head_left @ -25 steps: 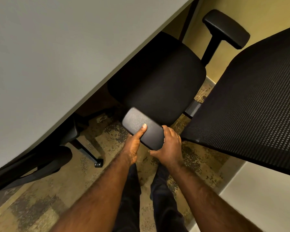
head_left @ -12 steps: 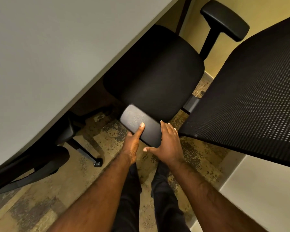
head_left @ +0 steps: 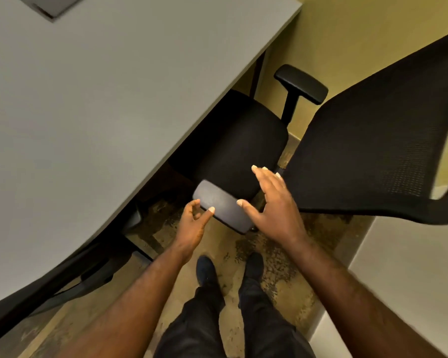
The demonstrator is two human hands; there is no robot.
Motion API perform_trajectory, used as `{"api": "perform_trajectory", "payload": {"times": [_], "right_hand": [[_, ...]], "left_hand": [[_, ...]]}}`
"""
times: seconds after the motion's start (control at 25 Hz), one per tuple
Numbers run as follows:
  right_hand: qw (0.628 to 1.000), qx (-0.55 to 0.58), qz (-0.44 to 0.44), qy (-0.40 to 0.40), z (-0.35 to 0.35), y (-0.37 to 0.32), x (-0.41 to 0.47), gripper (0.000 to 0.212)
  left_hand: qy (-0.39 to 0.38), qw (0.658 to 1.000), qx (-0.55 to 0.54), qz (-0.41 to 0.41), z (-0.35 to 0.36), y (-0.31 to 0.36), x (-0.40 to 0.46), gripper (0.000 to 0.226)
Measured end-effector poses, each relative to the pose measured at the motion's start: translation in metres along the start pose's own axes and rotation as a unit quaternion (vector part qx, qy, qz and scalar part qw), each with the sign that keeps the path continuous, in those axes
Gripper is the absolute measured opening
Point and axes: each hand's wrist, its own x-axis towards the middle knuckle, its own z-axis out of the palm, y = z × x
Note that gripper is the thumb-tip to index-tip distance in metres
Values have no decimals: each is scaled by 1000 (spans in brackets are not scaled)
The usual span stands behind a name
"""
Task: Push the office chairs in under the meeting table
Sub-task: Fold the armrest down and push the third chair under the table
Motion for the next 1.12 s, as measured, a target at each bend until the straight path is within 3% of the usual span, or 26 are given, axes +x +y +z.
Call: {"api": "perform_trajectory", "payload": {"times": [0.36, 0.72, 0.96, 1.12], "right_hand": [[992, 52, -108, 46, -197, -59, -9, 52], [982, 52, -148, 103, -340, 72, 44, 33], [982, 25, -183, 40, -380, 153, 79, 37], [984, -6, -166, -71, -398, 189, 96, 55]], "left_hand": [[-40, 982, 101, 156, 1, 96, -72, 36], [5, 969, 82, 232, 129, 187, -135, 34], [72, 946, 149, 278, 207, 242, -150, 44], [114, 921, 209, 308, 255, 255, -159, 52]]}}
